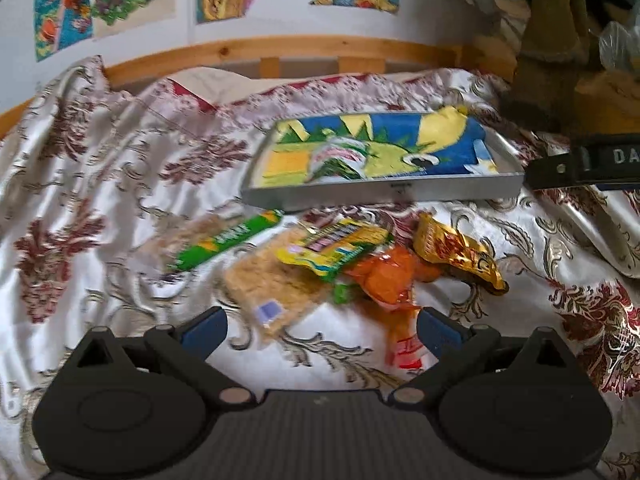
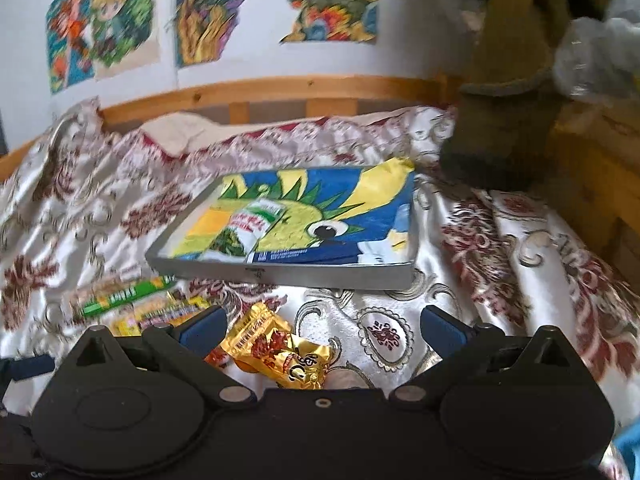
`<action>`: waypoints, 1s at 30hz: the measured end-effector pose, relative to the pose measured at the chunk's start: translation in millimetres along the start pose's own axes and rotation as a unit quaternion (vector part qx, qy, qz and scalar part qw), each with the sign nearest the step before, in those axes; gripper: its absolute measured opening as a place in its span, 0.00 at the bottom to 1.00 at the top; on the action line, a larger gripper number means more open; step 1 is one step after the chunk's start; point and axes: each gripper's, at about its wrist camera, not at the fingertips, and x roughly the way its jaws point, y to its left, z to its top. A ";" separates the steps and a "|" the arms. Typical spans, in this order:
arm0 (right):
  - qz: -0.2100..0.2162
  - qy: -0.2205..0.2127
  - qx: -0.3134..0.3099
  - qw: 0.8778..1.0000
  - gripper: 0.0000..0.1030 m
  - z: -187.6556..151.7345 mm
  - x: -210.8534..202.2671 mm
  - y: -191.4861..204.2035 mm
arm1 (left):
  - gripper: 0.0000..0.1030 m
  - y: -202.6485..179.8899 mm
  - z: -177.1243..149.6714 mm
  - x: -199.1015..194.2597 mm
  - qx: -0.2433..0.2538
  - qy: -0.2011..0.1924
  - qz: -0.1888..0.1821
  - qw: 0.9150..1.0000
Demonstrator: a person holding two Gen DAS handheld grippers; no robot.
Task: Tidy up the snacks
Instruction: 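Move both tools back toward the remaining snacks beside the tray, then grasp the gold pouch with the right tool while the left tool reaches the orange packet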
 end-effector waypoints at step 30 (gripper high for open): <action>0.041 0.062 -0.223 0.972 0.90 -43.5 82.7 11.4 | 0.87 7.6 24.6 69.1 -0.131 0.064 -0.135 0.980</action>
